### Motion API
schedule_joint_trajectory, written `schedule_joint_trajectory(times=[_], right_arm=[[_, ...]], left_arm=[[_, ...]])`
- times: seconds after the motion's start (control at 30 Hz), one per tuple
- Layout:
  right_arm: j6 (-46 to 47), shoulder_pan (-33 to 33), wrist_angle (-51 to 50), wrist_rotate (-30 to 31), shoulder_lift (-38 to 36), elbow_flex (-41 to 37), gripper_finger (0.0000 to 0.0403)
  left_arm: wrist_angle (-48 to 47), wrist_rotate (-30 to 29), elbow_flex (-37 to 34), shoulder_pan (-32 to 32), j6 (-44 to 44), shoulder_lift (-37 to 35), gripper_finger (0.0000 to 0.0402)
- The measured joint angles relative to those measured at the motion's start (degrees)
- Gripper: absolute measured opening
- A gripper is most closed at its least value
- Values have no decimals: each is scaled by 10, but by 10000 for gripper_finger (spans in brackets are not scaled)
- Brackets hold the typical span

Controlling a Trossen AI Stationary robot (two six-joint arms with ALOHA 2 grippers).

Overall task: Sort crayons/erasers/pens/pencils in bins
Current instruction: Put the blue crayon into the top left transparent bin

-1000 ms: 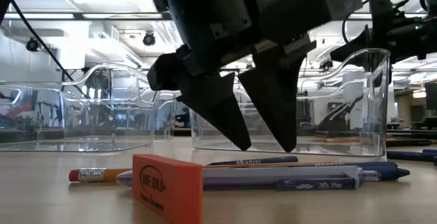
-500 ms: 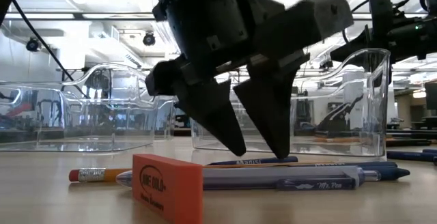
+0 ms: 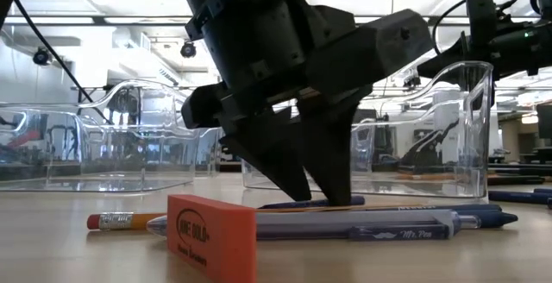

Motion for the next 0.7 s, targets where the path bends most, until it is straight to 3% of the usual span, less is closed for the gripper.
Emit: schedule_joint_trajectory(times=[0.4,0.7], right_arm=[[0,0,0,0,0,0,34],[0,0,0,0,0,0,34]], left_arm=[[-5,10,2,1,18,0,19],[-14,26,-2,2,36,-27,11]])
